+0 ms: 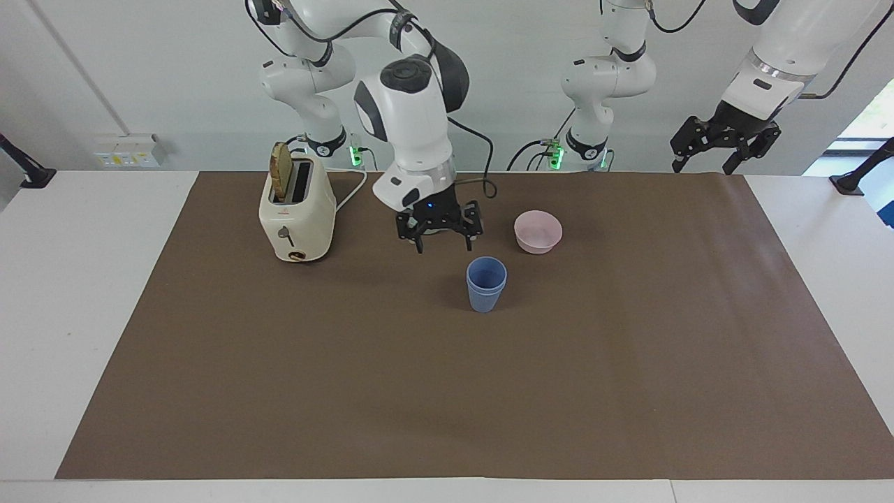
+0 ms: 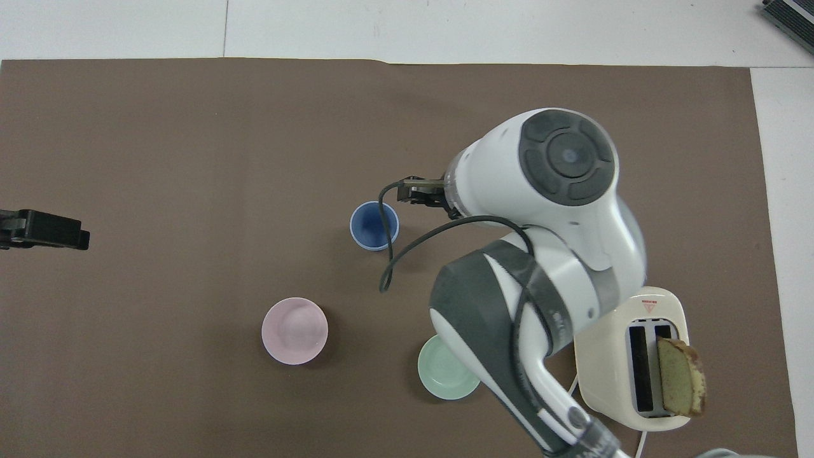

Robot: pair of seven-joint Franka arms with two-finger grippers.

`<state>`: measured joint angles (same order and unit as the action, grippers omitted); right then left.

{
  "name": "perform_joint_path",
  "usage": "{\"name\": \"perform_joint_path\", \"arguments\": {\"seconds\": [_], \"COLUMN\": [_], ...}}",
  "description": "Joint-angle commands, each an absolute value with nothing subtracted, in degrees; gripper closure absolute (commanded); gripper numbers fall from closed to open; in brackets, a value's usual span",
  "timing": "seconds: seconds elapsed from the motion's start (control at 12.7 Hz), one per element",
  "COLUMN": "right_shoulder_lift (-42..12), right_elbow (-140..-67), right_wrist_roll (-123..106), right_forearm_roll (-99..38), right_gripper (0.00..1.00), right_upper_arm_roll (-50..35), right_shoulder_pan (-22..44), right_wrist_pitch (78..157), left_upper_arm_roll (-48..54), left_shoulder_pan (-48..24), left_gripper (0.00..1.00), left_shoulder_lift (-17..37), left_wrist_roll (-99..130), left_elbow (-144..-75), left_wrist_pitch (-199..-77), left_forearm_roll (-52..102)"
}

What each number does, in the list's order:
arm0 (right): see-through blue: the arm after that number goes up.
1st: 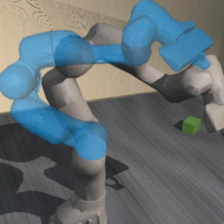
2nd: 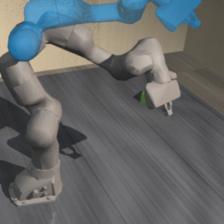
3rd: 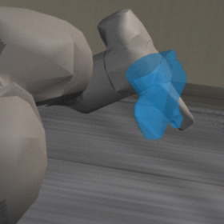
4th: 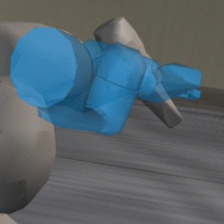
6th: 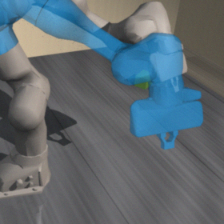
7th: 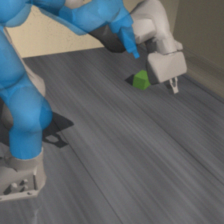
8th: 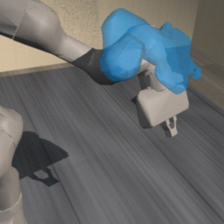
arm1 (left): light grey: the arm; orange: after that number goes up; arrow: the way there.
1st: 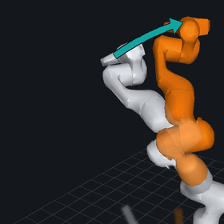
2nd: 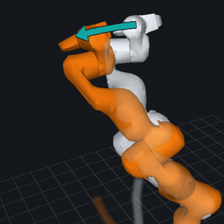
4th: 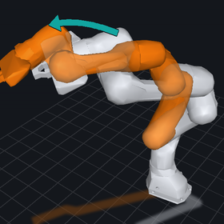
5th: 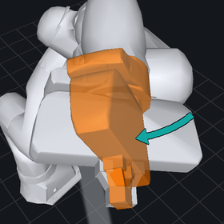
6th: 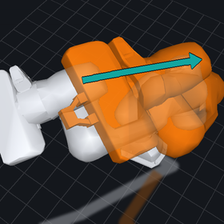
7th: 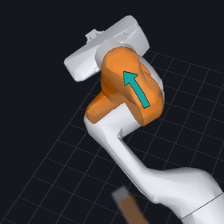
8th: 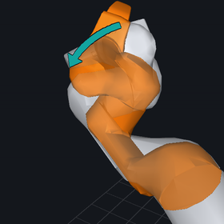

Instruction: Stack blue cups with both arms

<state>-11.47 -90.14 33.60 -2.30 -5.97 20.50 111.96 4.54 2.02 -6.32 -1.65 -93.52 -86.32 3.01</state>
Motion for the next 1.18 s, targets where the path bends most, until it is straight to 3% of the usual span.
{"name": "perform_joint_path", "arguments": {"seconds": [0.0, 0.39, 0.71, 1.1], "right_shoulder_lift": [-5.73, -1.76, -1.93, -1.32], "right_elbow": [-91.93, -89.49, -84.65, -84.64], "right_wrist_roll": [32.70, 25.85, 20.32, 15.47], "right_forearm_roll": [-2.82, -2.37, 2.17, 3.35], "right_gripper": [0.00, 0.00, 0.00, 0.00], "right_upper_arm_roll": [-6.50, -6.33, -6.15, -5.80], "right_shoulder_pan": [14.70, 5.37, 4.13, 1.68], "right_wrist_pitch": [107.60, 99.25, 91.60, 87.11], "left_upper_arm_roll": [4.66, 4.66, 4.66, 4.66], "left_shoulder_pan": [2.46, 2.46, 2.46, 2.46], "left_gripper": [0.00, 0.00, 0.00, 0.00], "left_shoulder_lift": [-6.50, -6.50, -6.50, -6.50], "left_wrist_roll": [-1.14, -1.14, -1.14, -1.14], "left_elbow": [-93.16, -93.16, -93.16, -93.16], "left_wrist_pitch": [-86.05, -86.13, -86.04, -86.04], "left_forearm_roll": [3.60, 3.52, 3.52, 3.52]}}
